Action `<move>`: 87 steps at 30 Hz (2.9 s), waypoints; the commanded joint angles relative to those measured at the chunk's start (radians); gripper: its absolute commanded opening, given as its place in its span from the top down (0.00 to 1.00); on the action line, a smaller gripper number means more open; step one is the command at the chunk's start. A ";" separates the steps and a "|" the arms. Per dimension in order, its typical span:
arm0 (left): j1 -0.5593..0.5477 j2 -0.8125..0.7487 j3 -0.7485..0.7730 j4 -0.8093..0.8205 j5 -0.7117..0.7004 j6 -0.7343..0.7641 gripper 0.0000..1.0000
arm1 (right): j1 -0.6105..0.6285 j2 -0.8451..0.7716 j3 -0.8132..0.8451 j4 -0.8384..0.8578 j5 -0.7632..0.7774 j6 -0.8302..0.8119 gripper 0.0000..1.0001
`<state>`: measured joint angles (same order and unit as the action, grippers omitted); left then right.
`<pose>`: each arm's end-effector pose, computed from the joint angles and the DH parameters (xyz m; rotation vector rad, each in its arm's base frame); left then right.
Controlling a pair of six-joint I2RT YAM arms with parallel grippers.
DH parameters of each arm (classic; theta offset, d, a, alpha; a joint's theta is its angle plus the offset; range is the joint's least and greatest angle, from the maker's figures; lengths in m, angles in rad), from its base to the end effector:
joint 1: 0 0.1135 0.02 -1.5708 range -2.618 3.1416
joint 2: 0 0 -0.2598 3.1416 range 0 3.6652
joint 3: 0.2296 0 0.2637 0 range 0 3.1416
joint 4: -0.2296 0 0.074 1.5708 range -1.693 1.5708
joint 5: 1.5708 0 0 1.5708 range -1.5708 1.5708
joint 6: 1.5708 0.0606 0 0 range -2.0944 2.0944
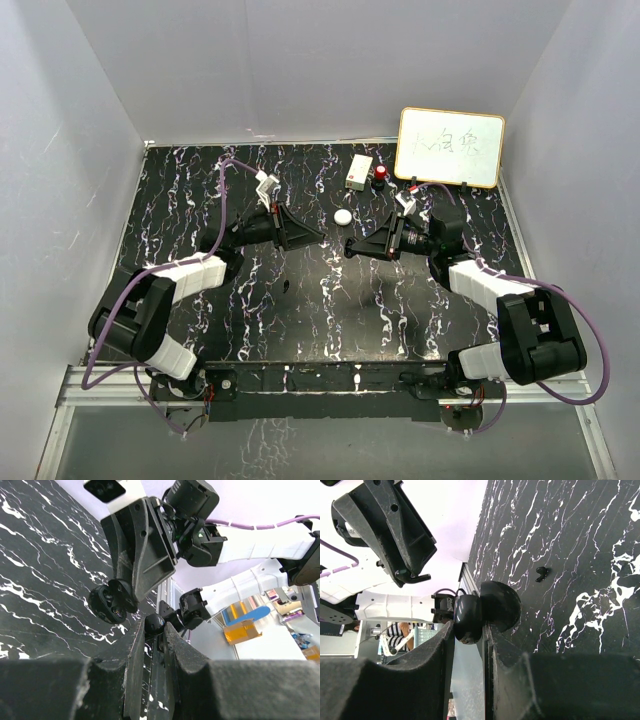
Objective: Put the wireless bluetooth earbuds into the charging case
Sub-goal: Place the earbud in the charging case.
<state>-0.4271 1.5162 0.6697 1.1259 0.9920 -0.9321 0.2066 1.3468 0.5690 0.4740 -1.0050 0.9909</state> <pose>0.2738 -0.1803 0.2499 0.6061 1.5611 -1.7071 0.2723 0.1093 0.1975 0.0180 2.1180 1.7047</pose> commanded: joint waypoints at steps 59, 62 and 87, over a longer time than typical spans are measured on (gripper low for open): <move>-0.114 0.185 0.066 0.388 -0.149 -0.001 1.00 | 0.041 0.075 -0.023 0.459 0.059 0.319 1.00; -0.114 0.185 0.061 0.394 -0.159 0.003 1.00 | 0.041 0.072 -0.026 0.459 0.059 0.319 1.00; -0.114 0.176 0.036 0.399 -0.188 0.026 1.00 | 0.041 0.068 -0.023 0.476 0.056 0.335 1.00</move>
<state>-0.5388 1.7332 0.7067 1.4593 0.8112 -0.9234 0.2424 1.4353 0.5404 0.8684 -0.9463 1.3151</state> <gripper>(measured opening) 0.170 0.230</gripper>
